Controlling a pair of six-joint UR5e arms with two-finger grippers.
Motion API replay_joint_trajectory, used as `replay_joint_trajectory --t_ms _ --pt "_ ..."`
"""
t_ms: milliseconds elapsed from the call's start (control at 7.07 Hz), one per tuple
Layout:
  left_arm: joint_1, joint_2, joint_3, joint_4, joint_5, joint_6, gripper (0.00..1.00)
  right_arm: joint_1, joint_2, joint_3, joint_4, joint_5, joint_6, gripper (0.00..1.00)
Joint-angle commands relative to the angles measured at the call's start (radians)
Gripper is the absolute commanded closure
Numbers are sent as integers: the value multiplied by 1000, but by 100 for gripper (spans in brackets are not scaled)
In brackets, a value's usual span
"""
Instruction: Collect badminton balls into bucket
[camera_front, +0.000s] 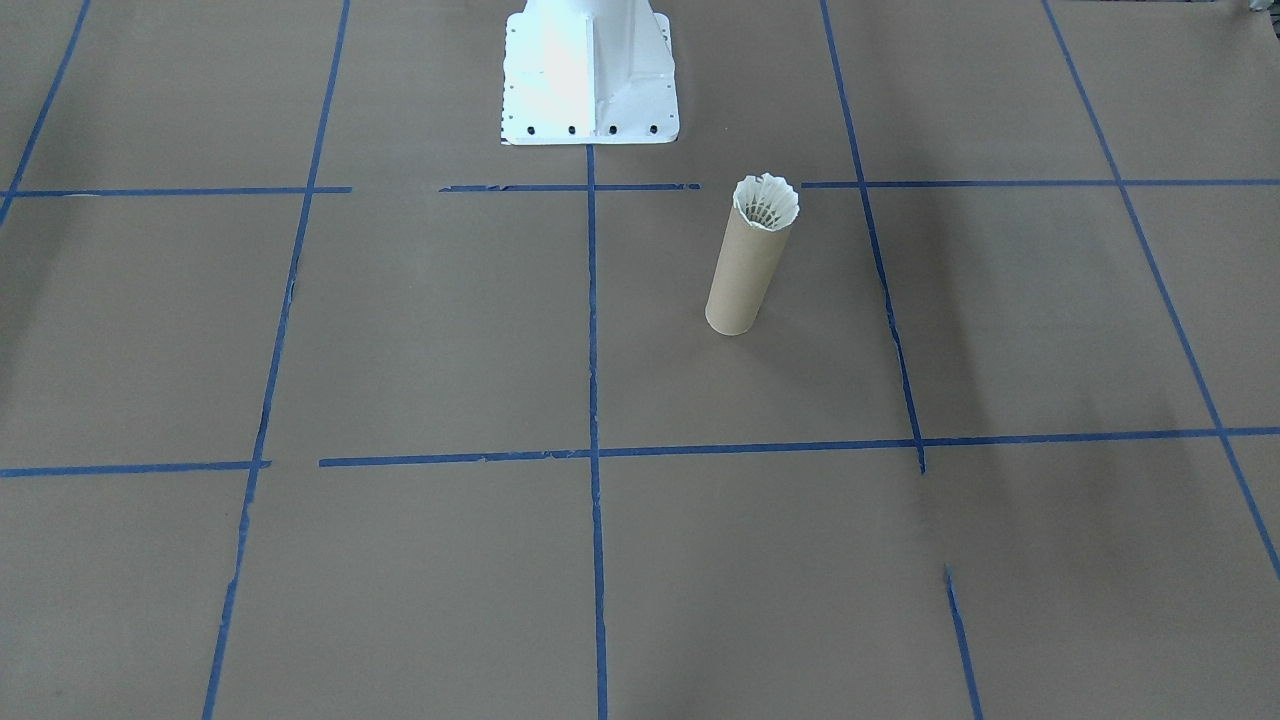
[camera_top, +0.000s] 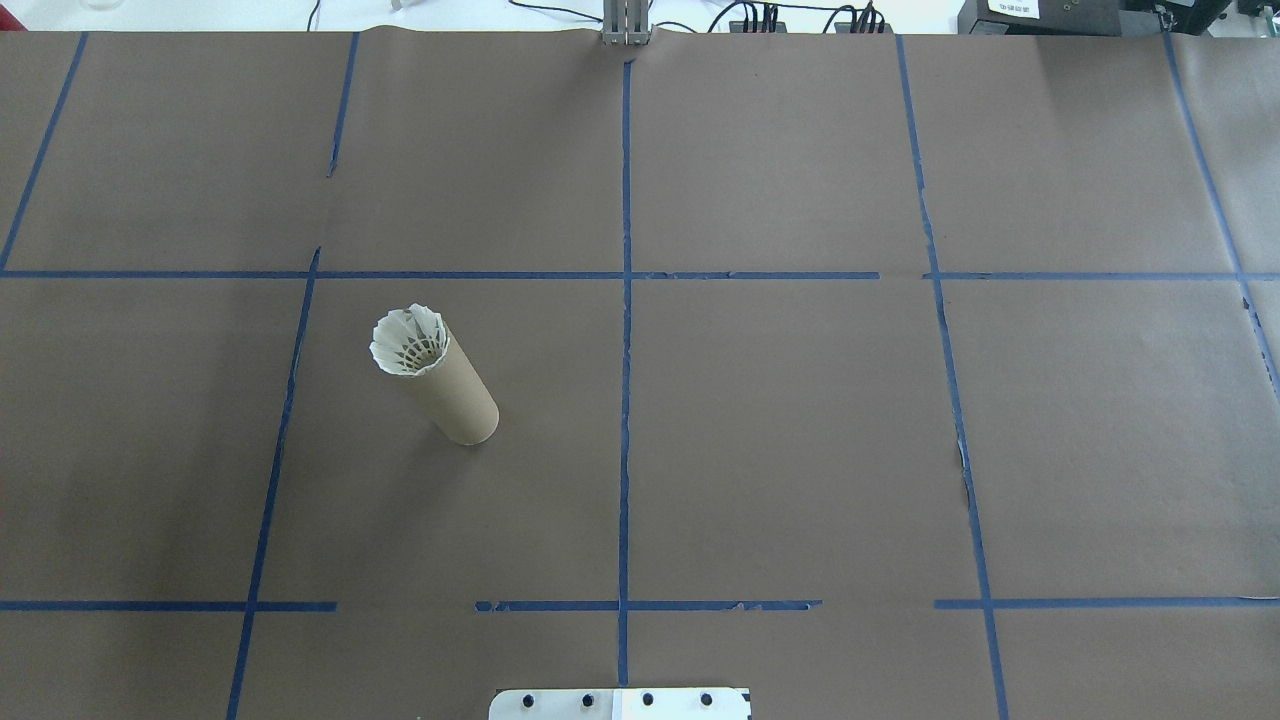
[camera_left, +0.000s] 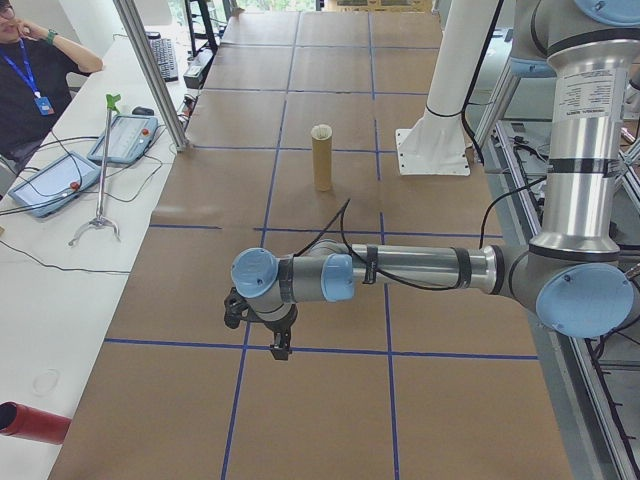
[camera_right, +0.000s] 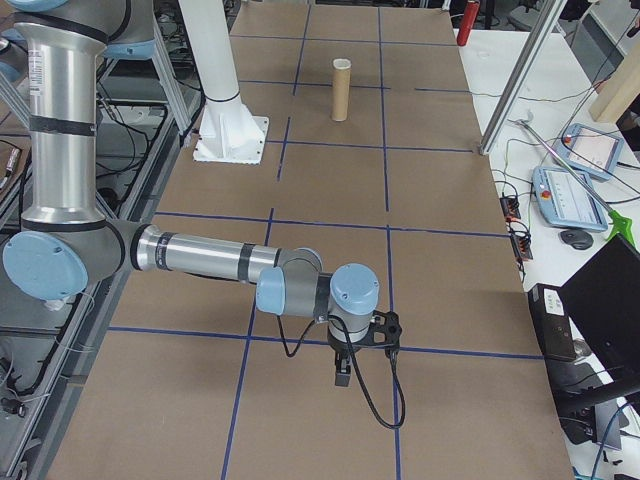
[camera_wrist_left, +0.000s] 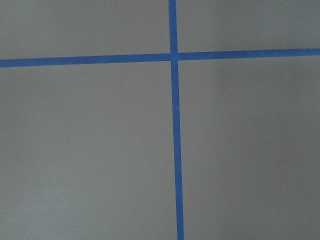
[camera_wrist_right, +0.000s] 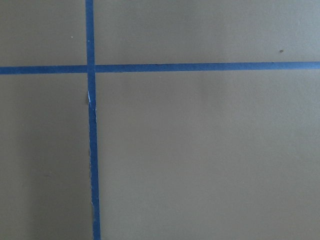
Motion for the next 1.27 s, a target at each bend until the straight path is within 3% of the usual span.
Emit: replay_joint_trajectory --t_ms 0,1131 --pt "-11 -4 -2 6 5 -8 0 0 0 0 0 -1 0 0" --pt "-26 6 -45 10 19 -7 0 0 0 0 0 1 0 0"
